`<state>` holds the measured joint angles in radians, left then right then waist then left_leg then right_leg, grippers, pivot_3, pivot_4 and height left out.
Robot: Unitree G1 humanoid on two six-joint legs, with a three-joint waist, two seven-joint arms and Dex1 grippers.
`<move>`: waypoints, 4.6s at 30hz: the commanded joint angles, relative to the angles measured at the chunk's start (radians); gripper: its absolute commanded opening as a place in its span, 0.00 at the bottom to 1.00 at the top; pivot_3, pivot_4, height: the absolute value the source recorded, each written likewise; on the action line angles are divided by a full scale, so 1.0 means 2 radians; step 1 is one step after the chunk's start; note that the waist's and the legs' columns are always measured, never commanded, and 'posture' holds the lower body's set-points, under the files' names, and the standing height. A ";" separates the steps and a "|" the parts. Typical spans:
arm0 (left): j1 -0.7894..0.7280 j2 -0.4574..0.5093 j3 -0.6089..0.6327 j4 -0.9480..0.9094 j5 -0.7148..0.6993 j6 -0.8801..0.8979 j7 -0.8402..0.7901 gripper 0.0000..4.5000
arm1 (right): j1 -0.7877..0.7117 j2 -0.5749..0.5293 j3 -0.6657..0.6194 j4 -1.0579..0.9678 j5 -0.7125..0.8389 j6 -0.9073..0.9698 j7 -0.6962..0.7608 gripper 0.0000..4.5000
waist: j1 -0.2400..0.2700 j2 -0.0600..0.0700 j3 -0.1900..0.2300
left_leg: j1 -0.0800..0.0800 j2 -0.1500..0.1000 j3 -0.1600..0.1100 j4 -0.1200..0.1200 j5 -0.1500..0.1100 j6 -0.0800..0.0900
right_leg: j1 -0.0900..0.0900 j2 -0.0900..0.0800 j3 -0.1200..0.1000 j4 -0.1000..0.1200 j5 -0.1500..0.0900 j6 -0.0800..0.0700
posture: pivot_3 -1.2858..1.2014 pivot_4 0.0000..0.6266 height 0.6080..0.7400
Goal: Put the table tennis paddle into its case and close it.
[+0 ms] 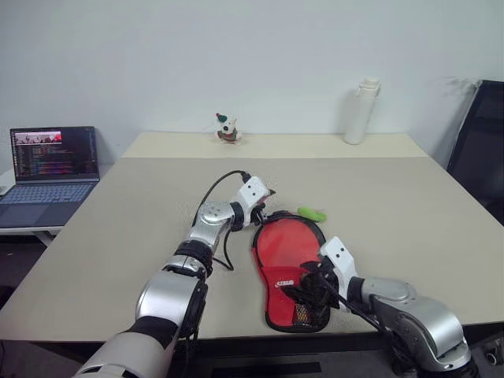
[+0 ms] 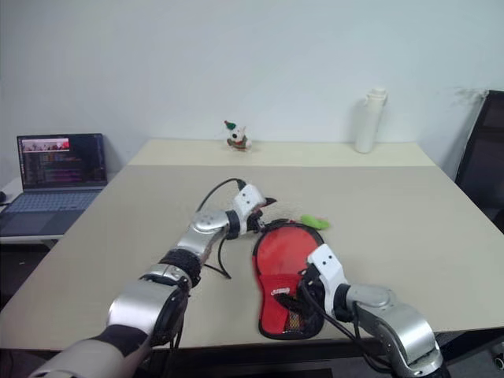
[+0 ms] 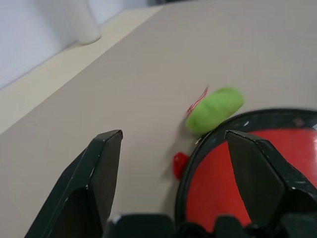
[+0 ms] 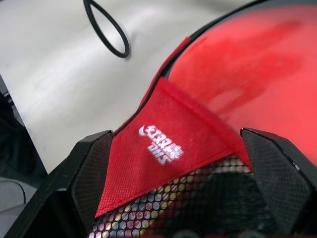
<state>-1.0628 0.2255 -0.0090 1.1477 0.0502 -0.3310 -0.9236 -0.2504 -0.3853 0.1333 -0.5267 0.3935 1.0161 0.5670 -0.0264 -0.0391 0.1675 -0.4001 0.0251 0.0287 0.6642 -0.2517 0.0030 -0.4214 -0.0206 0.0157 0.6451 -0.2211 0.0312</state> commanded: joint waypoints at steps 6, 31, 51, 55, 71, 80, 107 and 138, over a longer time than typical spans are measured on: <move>0.077 -0.016 -0.032 -0.159 -0.056 0.093 -0.127 0.80 | -0.074 -0.042 -0.078 0.032 0.035 -0.022 0.017 1.00 | 0.000 0.000 0.000 | 0.000 0.000 0.000 0.000 0.000 0.000 | 0.000 0.000 0.000 0.000 0.000 0.000 | 0.52 0.24 1.00; 0.112 -0.033 -0.094 -0.128 -0.006 0.077 -0.078 0.80 | -0.296 0.048 -0.028 0.549 -0.131 -0.324 -0.026 1.00 | -0.002 0.001 0.000 | 0.001 0.000 0.001 0.000 0.000 0.000 | 0.000 0.000 0.001 0.000 0.001 -0.002 | 0.52 0.24 1.00; 0.097 -0.037 -0.096 -0.080 0.003 0.073 -0.064 0.81 | -0.350 0.065 -0.050 0.699 -0.170 -0.413 -0.065 0.00 | -0.002 0.001 0.000 | 0.001 0.000 0.001 0.000 0.000 0.000 | 0.000 0.000 0.001 0.001 0.002 -0.002 | 0.52 0.24 1.00; 0.099 -0.038 -0.100 -0.072 0.005 0.068 -0.070 0.81 | -0.347 0.060 -0.057 0.686 -0.165 -0.404 -0.064 0.00 | -0.002 0.002 0.000 | 0.001 0.000 0.001 0.000 0.000 0.000 | 0.000 0.000 0.001 0.001 0.002 -0.002 | 0.52 0.24 1.00; 0.116 -0.040 -0.112 -0.060 0.013 0.072 -0.092 0.81 | -0.216 -0.010 -0.072 0.436 -0.142 -0.268 -0.017 0.00 | -0.001 0.004 -0.001 | 0.001 0.000 0.000 0.000 0.000 0.000 | 0.000 0.000 0.001 0.000 0.002 -0.002 | 0.52 0.24 1.00; 0.110 -0.052 -0.114 -0.051 0.015 0.073 -0.100 0.81 | -0.073 -0.103 -0.099 0.189 -0.081 -0.127 0.035 0.00 | 0.004 0.007 -0.004 | 0.001 0.000 0.000 0.000 0.000 0.000 | 0.001 0.000 0.001 0.000 0.000 0.000 | 0.52 0.24 1.00; 0.089 -0.072 -0.111 -0.021 0.025 0.064 -0.093 0.81 | 0.362 -0.269 -0.178 -0.260 0.233 0.003 0.125 0.00 | 0.013 0.004 -0.006 | 0.005 0.000 -0.002 0.000 -0.001 -0.001 | 0.006 0.000 -0.001 -0.002 -0.003 -0.002 | 0.52 0.24 1.00; 0.204 0.080 -0.048 -0.458 -0.116 0.275 -0.185 0.81 | -0.011 -0.202 -0.123 0.107 0.143 -0.180 0.107 0.76 | 0.005 0.003 0.000 | -0.001 0.001 -0.002 -0.002 -0.001 -0.001 | -0.001 0.001 0.000 0.000 -0.004 -0.002 | 0.52 0.24 1.00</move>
<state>-0.6736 0.3556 -0.1443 0.3571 -0.1203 0.1492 -1.2762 -0.2423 -0.7937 -0.1285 -0.3603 0.7217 0.7190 0.7489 -0.0172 -0.0334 0.1681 -0.4006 0.0284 0.0256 0.6607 -0.2542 0.0015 -0.4231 -0.0173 0.0156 0.6451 -0.2294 0.0262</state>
